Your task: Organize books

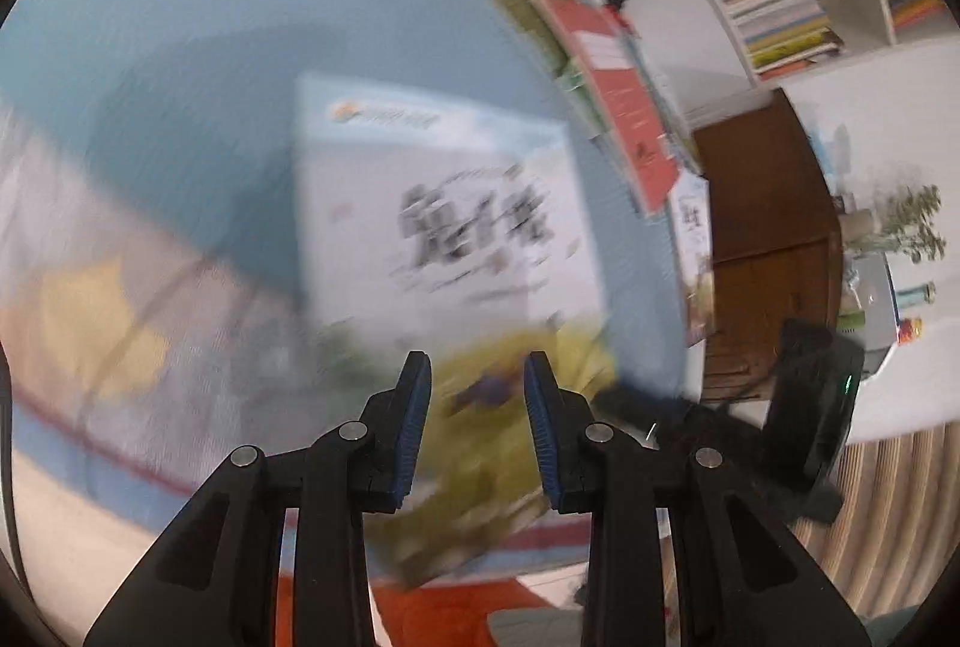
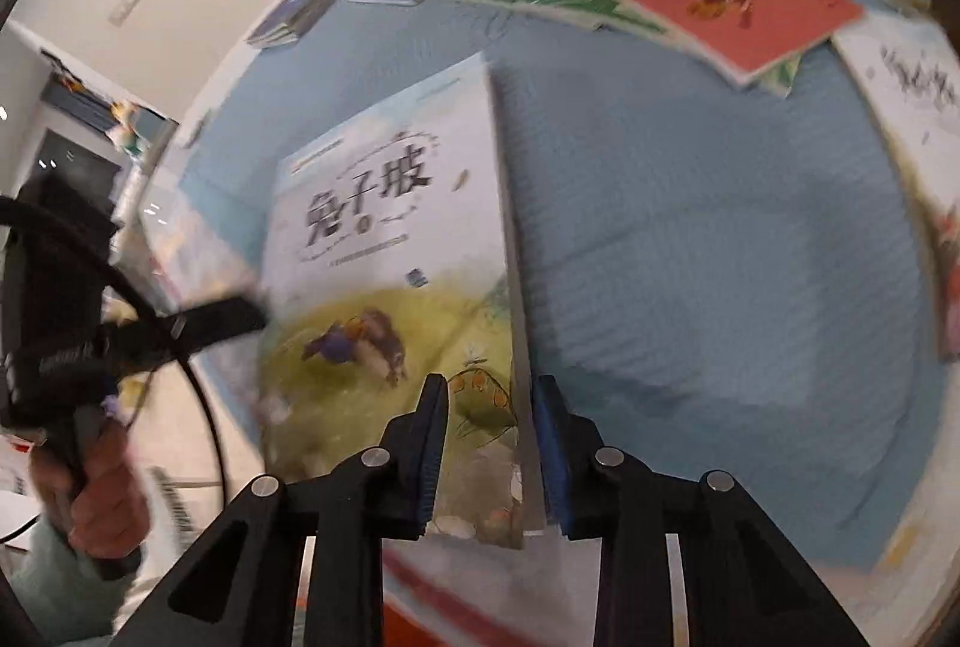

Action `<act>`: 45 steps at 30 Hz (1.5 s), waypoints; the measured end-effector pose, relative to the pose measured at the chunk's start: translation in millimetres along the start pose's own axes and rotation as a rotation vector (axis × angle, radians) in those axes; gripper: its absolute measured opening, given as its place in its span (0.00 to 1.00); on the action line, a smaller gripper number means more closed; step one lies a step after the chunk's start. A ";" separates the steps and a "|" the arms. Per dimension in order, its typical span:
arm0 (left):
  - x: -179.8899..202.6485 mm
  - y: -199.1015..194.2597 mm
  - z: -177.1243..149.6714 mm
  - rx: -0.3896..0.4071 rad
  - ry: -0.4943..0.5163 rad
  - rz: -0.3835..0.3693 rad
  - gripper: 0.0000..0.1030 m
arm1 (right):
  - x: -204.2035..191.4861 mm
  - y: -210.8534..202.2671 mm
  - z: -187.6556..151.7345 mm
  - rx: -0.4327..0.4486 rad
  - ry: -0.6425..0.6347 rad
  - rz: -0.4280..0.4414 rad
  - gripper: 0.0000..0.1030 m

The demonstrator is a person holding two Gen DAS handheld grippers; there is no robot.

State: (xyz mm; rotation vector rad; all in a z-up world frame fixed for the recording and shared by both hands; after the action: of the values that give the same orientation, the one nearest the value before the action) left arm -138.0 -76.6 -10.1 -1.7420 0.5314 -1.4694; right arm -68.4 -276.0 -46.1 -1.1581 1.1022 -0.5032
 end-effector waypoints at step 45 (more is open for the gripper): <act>9.4 -11.2 -16.5 -0.048 -0.016 -0.384 0.10 | -0.2 -9.8 -29.1 0.089 0.253 0.332 0.62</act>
State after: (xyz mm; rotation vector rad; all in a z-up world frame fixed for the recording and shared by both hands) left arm -153.3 -81.6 5.0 -1.9695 0.2305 -1.7118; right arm -92.2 -293.0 -37.0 -0.8258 1.4451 -0.4409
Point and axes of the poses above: each gripper's, at about its wrist camera, not at the fingertips, and y roughly the way its jaws point, x to its right, z to its top, the point moved 7 cm from there along y, roughly the way its jaws point, and after that the axes turned 15 degrees about -x, right-handed, at the moved point
